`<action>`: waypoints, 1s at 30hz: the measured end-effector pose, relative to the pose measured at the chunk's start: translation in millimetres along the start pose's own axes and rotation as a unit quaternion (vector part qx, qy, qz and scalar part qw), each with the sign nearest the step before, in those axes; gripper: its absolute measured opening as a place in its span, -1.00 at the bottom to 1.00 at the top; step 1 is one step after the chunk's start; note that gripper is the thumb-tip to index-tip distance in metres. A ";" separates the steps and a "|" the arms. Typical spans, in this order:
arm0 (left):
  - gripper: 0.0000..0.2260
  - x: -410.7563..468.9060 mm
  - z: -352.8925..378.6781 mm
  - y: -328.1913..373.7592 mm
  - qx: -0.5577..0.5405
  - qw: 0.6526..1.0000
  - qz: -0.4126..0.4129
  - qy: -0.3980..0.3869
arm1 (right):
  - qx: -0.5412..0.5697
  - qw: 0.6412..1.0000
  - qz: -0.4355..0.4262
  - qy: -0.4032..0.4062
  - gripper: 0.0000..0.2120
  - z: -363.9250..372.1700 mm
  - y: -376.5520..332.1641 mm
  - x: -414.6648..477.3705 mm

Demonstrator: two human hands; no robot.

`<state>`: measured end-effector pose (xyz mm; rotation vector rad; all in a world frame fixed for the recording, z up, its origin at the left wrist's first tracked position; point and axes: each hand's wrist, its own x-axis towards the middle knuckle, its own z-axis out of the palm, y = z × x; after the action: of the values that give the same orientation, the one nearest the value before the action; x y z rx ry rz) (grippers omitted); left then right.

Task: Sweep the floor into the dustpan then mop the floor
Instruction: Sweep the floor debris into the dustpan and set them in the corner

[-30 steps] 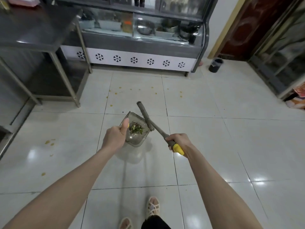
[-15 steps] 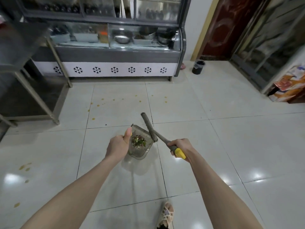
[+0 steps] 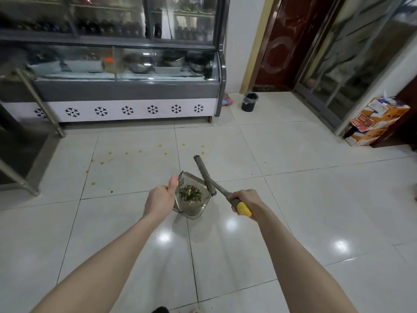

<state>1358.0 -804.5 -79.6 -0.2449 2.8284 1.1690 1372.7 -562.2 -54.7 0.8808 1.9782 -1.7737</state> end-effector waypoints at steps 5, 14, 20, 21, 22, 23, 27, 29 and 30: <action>-0.32 35.1 32.8 35.9 0.001 1.000 0.001 -0.012 | 0.022 1.000 0.003 0.011 -0.93 -39.3 -16.6 29.0; -0.22 100.2 72.5 65.1 -0.001 1.000 -0.010 -0.022 | 0.038 0.999 0.017 0.035 -0.90 -70.7 -38.1 92.2; -0.31 165.9 85.9 70.8 -0.026 0.998 -0.041 -0.041 | 0.003 0.999 0.032 0.040 -0.89 -62.8 -77.4 161.2; -0.31 177.2 87.0 70.4 -0.029 0.997 -0.047 -0.046 | -0.005 0.999 0.037 0.040 -0.89 -61.2 -85.8 173.1; -0.30 190.1 87.8 70.2 -0.031 0.997 -0.050 -0.049 | -0.013 0.998 0.042 0.039 -0.88 -59.2 -95.0 186.6; -0.29 197.6 87.9 70.7 -0.031 0.997 -0.047 -0.051 | -0.014 0.998 0.046 0.039 -0.89 -58.0 -101.0 194.3; -0.16 247.9 90.7 75.7 -0.024 0.997 -0.051 -0.058 | -0.011 0.997 0.067 0.030 -0.94 -50.0 -131.9 235.8; -0.16 269.4 90.4 79.6 -0.014 0.997 -0.054 -0.057 | -0.005 0.997 0.076 0.032 -0.94 -47.0 -144.0 253.8; -0.20 277.0 89.9 80.5 -0.007 0.997 -0.052 -0.057 | 0.002 0.996 0.079 0.030 -0.91 -45.9 -148.3 260.9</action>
<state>1071.7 -717.9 -122.3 -0.3118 2.6758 1.1439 1088.4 -464.4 -96.9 1.0728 1.8843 -1.6818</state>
